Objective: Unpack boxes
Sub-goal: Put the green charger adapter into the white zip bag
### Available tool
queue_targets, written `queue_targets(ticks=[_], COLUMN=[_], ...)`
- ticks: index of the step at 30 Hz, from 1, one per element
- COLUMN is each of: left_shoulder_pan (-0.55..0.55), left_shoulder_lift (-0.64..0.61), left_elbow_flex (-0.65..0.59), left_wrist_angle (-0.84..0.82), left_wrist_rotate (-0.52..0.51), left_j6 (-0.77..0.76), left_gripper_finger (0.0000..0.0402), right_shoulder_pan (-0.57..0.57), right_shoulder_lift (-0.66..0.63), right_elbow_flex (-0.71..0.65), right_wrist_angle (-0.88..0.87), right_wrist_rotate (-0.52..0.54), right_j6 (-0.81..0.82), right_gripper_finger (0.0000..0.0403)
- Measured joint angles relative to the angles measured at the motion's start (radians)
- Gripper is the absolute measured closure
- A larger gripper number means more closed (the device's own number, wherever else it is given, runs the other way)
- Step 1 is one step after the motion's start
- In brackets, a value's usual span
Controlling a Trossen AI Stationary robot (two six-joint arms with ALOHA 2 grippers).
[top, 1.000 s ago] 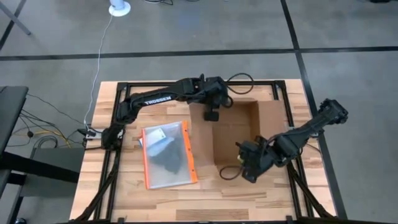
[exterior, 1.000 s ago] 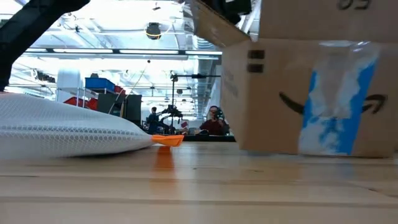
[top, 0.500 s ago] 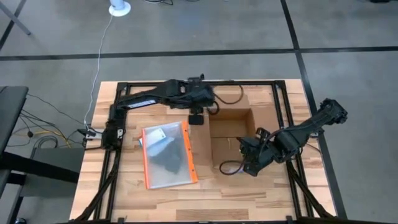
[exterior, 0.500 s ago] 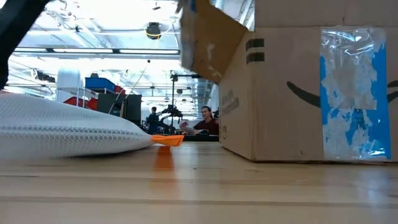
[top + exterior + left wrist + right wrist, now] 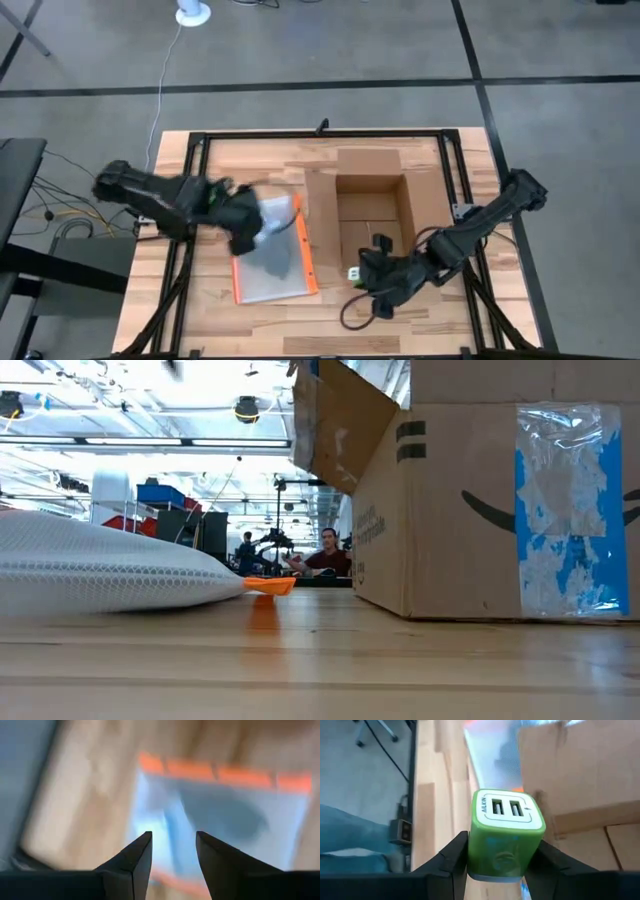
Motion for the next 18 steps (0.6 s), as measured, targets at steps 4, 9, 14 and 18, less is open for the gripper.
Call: queue_targets(ticks=[4,9,14,18], left_shoulder_pan=[-0.202,-0.457,-0.654,-0.732], left_shoulder_lift=[-0.116,-0.196,-0.204,-0.203], left_elbow_flex=[-0.227,-0.391,-0.504,-0.572], left_wrist_angle=[0.015,0.063,0.122,0.204], left_wrist_rotate=[0.075,0.158,0.214,0.206], left_j6=[-0.235,-0.464,-0.532,-0.549], left_gripper_finger=[0.0265,0.0265,0.0265,0.0265], right_shoulder_pan=[-0.014,-0.041,-0.072,-0.090], right_shoulder_lift=[0.060,0.107,0.098,0.091], right_elbow_flex=[0.004,-0.004,0.001,-0.002], right_wrist_angle=[0.069,0.193,0.288,0.231], right_wrist_rotate=[-0.006,-0.021,0.005,0.000], right_j6=[0.001,0.061,0.089,0.120], right_gripper_finger=[0.0271,0.0271,0.0271,0.0271])
